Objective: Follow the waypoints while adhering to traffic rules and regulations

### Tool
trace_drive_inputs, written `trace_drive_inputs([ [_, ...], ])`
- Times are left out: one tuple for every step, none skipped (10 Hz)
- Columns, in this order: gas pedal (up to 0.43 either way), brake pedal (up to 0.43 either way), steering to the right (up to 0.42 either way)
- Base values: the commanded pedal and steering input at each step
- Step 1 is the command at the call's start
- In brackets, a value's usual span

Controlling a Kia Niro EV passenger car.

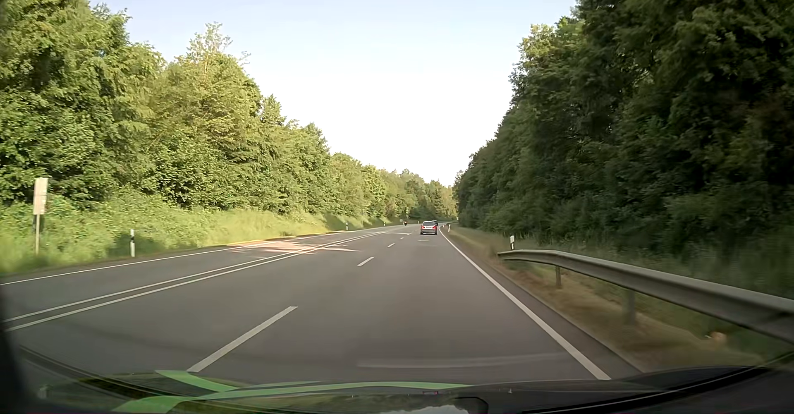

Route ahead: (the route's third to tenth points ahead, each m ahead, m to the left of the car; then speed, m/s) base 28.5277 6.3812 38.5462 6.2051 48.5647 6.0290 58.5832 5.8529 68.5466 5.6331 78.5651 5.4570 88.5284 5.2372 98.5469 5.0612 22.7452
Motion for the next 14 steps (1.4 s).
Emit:
trace_drive_inputs([
  [0.421,0.000,-0.006],
  [0.378,0.000,-0.004],
  [0.358,0.000,-0.003],
  [0.358,0.000,-0.002],
  [0.358,0.000,0.000],
  [0.370,0.000,0.000],
  [0.370,0.000,0.000],
  [0.390,0.000,0.000],
  [0.409,0.000,0.000],
  [0.421,0.000,0.000],
  [0.421,0.000,0.000],
  [0.421,0.000,0.000],
  [0.421,0.000,0.000],
  [0.421,0.000,0.000],
])
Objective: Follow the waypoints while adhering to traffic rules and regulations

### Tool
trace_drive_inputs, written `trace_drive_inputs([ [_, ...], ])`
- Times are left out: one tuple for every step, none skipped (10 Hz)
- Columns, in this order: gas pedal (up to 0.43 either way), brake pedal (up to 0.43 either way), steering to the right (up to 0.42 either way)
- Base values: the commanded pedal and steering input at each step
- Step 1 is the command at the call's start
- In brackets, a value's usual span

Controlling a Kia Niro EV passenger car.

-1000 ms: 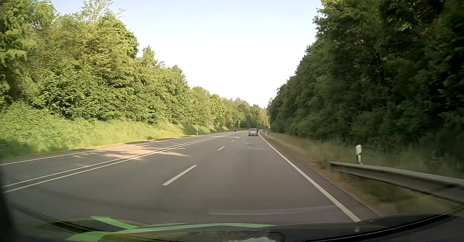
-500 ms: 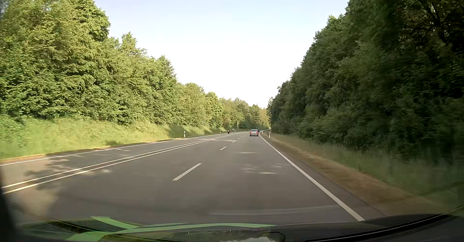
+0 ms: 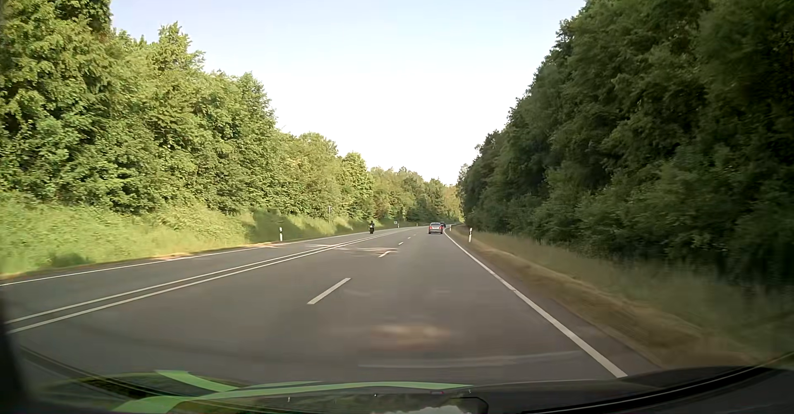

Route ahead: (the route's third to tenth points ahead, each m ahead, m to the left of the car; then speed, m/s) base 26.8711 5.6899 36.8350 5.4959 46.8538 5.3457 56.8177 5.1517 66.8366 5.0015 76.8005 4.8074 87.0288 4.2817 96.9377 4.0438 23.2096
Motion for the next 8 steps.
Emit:
trace_drive_inputs([
  [0.421,0.000,0.001],
  [0.429,0.000,0.001],
  [0.429,0.000,0.002],
  [0.429,0.000,0.002],
  [0.429,0.000,0.002],
  [0.429,0.000,0.002],
  [0.429,0.000,0.002],
  [0.429,0.000,0.002],
])
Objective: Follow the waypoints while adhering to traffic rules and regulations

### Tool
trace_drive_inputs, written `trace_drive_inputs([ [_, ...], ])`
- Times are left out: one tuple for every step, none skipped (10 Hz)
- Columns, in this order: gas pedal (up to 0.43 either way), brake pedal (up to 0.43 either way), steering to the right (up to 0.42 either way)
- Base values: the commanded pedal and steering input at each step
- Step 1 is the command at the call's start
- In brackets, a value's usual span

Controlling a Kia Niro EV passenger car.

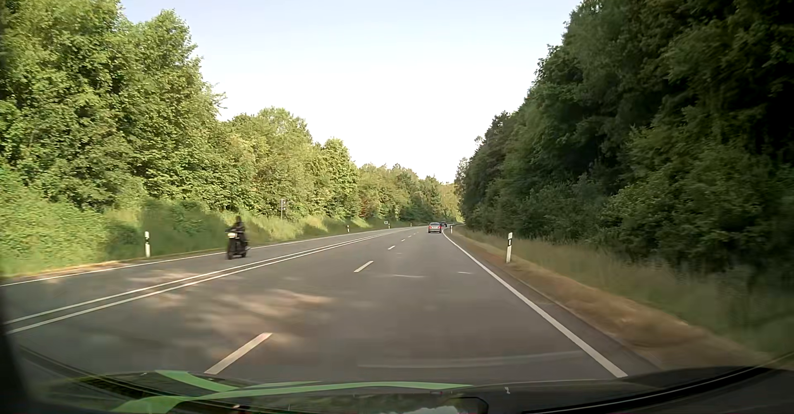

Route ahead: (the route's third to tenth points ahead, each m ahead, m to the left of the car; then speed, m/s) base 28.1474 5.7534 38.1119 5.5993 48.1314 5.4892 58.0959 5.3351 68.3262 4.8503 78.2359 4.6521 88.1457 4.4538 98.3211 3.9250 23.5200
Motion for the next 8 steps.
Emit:
trace_drive_inputs([
  [0.429,0.000,0.002],
  [0.441,0.000,0.000],
  [0.449,0.000,0.000],
  [0.449,0.000,0.000],
  [0.461,0.000,0.000],
  [0.461,0.000,0.000],
  [0.461,0.000,0.000],
  [0.441,0.000,0.000],
])
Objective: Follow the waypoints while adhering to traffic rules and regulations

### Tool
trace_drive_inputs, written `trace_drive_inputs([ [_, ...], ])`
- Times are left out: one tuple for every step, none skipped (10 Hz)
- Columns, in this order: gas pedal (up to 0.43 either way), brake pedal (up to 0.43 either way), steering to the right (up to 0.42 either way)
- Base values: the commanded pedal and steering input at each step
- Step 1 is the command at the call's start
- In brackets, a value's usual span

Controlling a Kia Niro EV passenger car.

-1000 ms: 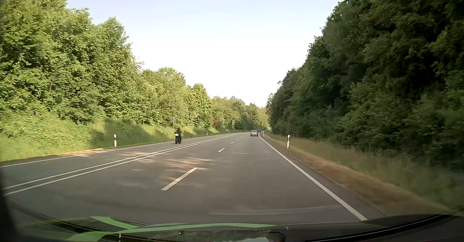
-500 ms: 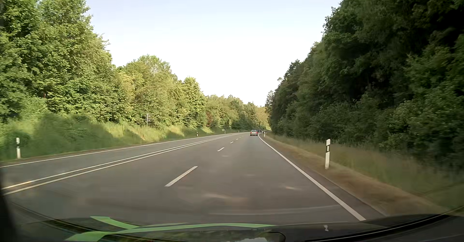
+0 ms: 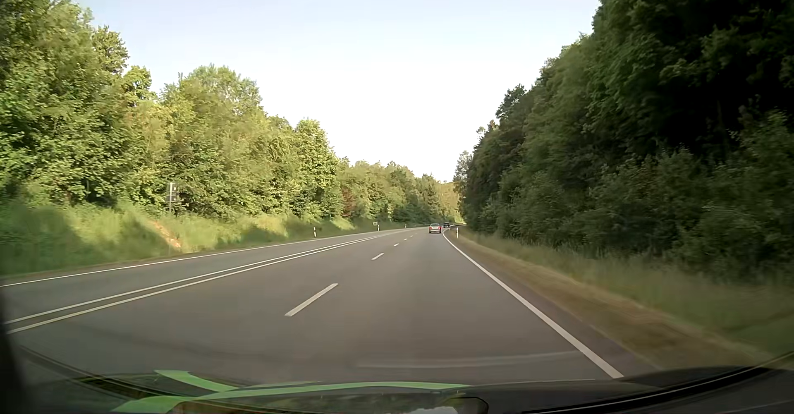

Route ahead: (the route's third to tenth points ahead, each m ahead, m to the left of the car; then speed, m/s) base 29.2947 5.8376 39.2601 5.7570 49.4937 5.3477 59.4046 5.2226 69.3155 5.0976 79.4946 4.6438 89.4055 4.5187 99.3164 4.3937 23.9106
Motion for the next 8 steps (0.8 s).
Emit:
trace_drive_inputs([
  [0.398,0.000,0.000],
  [0.390,0.000,0.000],
  [0.390,0.000,0.001],
  [0.390,0.000,0.000],
  [0.390,0.000,0.000],
  [0.409,0.000,0.000],
  [0.409,0.000,0.000],
  [0.409,0.000,0.000],
])
